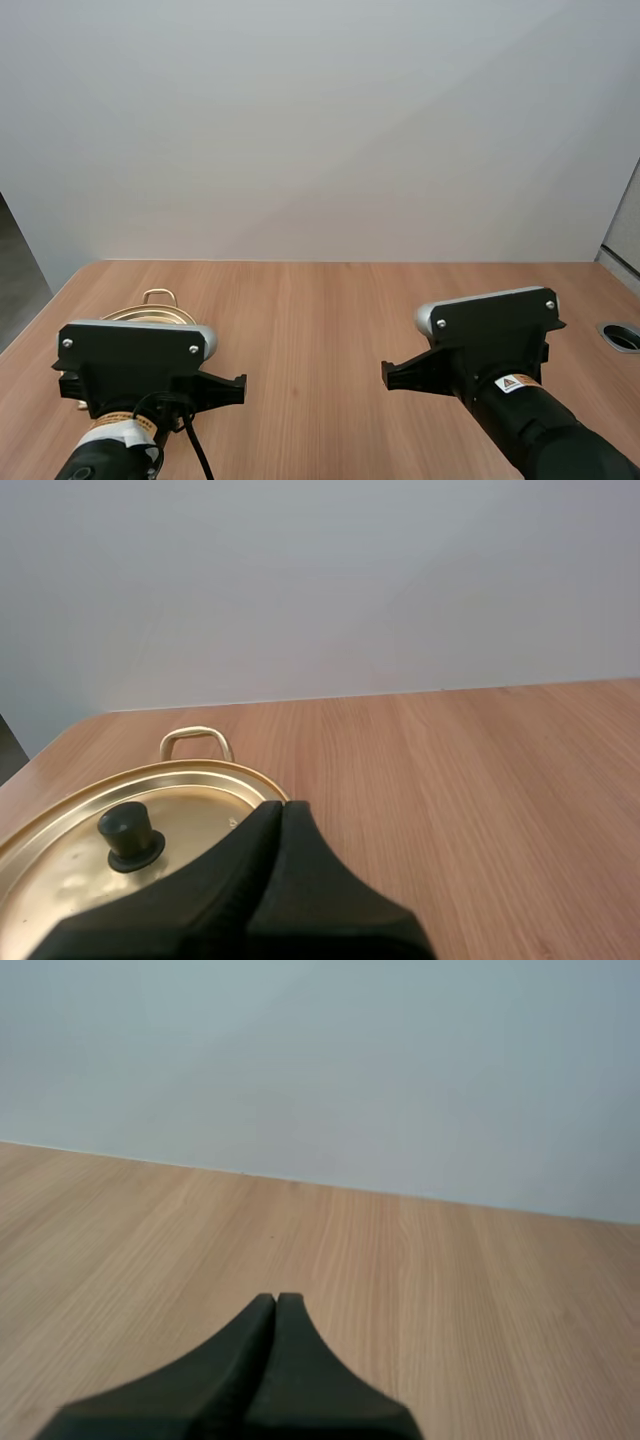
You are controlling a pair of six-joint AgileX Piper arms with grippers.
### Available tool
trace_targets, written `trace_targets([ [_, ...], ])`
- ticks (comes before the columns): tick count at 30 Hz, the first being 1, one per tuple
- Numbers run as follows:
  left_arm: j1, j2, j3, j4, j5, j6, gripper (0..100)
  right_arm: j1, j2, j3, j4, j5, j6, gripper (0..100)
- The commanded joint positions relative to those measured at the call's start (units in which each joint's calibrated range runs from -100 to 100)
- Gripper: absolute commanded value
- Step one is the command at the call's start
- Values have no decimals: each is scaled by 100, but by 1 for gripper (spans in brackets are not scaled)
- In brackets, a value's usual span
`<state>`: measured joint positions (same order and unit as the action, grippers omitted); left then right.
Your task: Open the pot, put the car inside, and close it
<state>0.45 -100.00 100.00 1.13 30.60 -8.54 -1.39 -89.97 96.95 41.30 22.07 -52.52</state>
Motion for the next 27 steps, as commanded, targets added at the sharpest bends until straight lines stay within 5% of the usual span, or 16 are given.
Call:
trace_targets([
  [1,1,0,0,135,1,-225,0,-161,-154,20,8,488,-4,0],
  [6,1,0,0,408,-51,-742,0,-193,-746,305,-141,370,-4,0],
  [8,1,0,0,408,-51,-742,0,-193,-981,305,-454,1160,53,0],
  [27,1,0,0,431,-51,-743,0,-149,-1003,305,-828,1378,1096,0],
])
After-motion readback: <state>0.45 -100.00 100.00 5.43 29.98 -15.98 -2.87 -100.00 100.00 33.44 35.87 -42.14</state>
